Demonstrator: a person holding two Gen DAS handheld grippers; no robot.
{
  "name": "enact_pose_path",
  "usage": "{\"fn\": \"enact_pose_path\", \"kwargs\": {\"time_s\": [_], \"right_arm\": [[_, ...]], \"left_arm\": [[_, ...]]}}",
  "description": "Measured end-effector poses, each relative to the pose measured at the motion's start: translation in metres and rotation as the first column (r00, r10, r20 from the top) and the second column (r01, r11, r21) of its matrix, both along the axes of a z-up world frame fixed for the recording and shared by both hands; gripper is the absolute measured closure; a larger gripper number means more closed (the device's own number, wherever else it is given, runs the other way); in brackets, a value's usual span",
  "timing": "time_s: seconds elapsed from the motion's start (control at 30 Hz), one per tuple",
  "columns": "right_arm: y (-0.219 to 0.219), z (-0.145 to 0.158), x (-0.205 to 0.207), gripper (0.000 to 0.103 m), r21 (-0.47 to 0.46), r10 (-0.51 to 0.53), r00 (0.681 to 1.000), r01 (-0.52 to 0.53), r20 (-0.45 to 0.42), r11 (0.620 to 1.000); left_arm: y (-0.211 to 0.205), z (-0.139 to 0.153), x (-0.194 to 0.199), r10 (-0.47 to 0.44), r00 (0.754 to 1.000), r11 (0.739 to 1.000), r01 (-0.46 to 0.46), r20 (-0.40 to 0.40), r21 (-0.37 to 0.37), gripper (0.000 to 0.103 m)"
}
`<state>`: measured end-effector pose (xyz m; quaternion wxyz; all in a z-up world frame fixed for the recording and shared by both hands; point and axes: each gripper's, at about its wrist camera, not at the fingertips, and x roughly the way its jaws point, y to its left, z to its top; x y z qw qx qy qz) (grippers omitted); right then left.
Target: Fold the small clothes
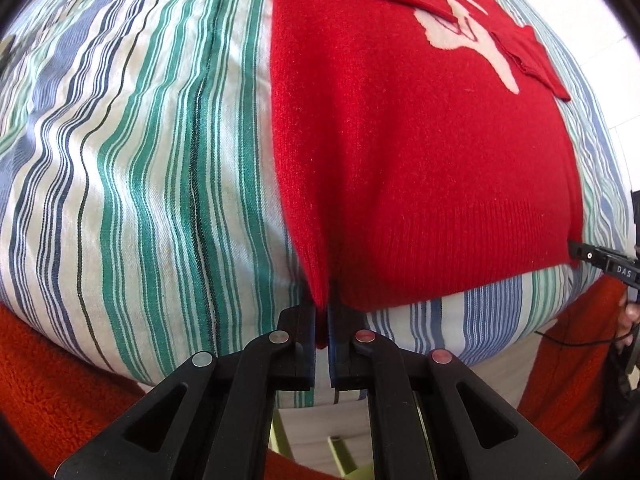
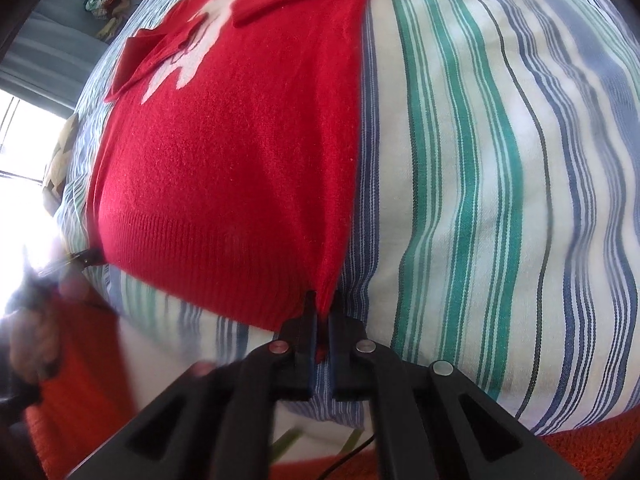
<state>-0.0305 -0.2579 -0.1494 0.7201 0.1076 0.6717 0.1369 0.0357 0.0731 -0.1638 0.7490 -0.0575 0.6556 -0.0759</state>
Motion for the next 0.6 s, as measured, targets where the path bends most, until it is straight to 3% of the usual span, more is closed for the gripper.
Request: {"fn": "enact_pose_path", "kwargs": {"time_s": [0.6], "right_arm": [[0.0,0.001,0.0,0.101,-0.004,0.002,1.0,-0.002,0.003,1.0]], "left_arm": [[-0.017,-0.007,-0.004,-0.015,1.0,1.0,0.015,0.013,0.018,0.099]]}}
